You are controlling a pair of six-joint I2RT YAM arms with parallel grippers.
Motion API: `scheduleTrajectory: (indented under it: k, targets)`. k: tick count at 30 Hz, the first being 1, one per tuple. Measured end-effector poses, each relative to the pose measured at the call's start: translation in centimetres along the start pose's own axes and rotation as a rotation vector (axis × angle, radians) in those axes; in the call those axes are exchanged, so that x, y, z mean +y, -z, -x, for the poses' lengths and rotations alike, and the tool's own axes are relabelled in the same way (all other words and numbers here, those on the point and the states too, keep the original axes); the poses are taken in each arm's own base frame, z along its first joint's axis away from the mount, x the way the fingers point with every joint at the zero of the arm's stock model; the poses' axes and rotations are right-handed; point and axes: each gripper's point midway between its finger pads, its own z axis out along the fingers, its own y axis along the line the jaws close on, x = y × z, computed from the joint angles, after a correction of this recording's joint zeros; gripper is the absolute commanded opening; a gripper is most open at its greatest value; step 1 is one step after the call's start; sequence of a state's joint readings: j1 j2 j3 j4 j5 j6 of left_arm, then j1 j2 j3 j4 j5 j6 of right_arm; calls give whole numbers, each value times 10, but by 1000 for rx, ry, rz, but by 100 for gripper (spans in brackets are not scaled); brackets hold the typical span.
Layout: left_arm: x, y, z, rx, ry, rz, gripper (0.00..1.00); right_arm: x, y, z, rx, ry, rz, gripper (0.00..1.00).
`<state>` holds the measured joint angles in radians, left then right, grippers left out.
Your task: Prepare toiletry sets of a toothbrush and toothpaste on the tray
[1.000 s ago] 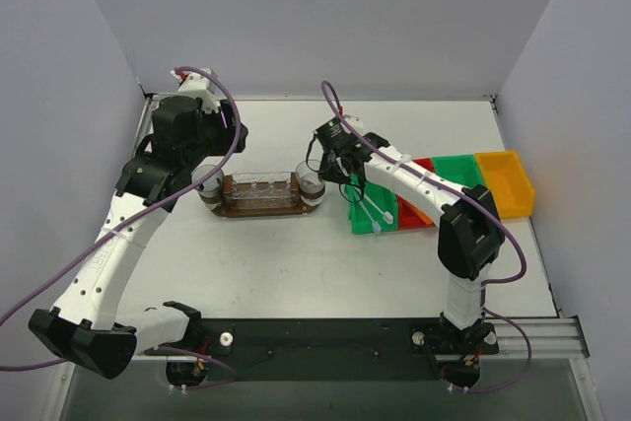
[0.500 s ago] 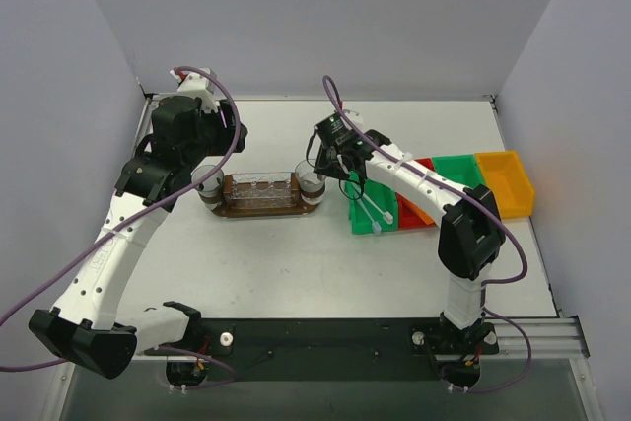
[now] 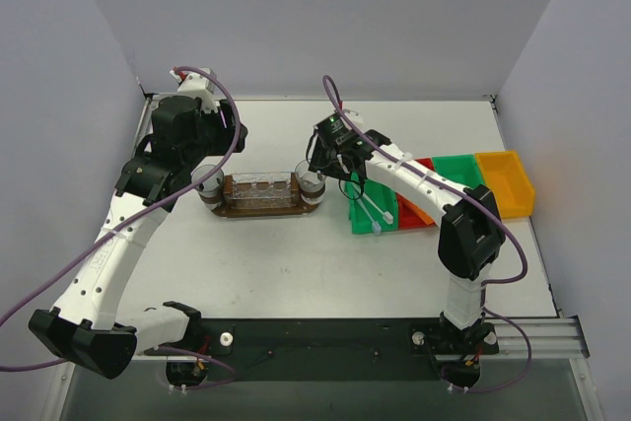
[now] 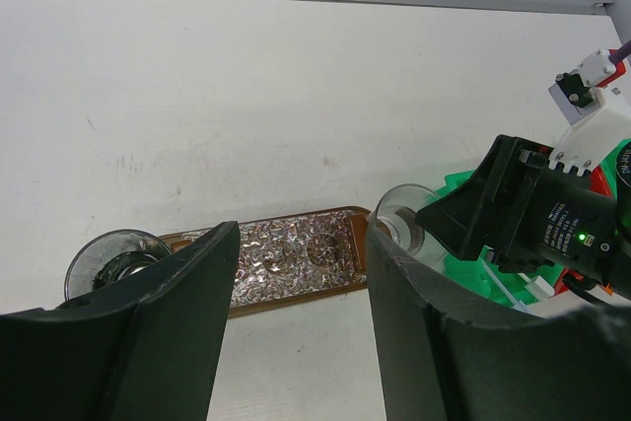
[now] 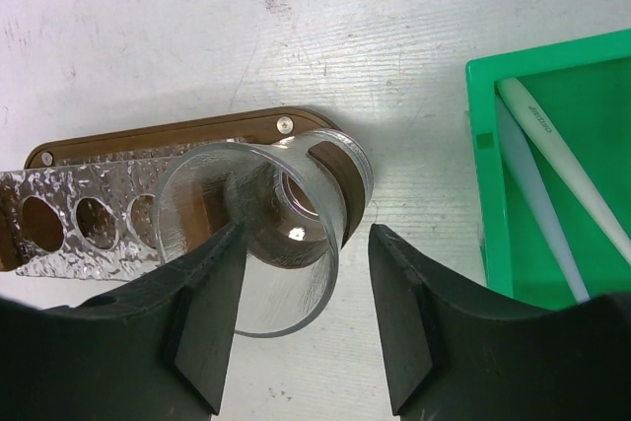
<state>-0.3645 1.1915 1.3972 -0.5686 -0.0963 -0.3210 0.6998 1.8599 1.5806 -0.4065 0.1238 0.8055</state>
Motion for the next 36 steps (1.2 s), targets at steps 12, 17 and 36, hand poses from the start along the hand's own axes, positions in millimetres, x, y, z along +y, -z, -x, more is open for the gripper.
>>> scheduleTrajectory:
  k: [12, 17, 36]
  targets:
    - [0, 0, 0, 0, 4, 1, 64, -1, 0, 6, -32, 25, -6, 56]
    - [1, 0, 1, -2, 12, 6, 64, 6, 10, 22, -101, 25, 22, 55]
    - [1, -2, -9, 25, 13, -8, 64, -102, 111, 62, -218, -178, 113, 41]
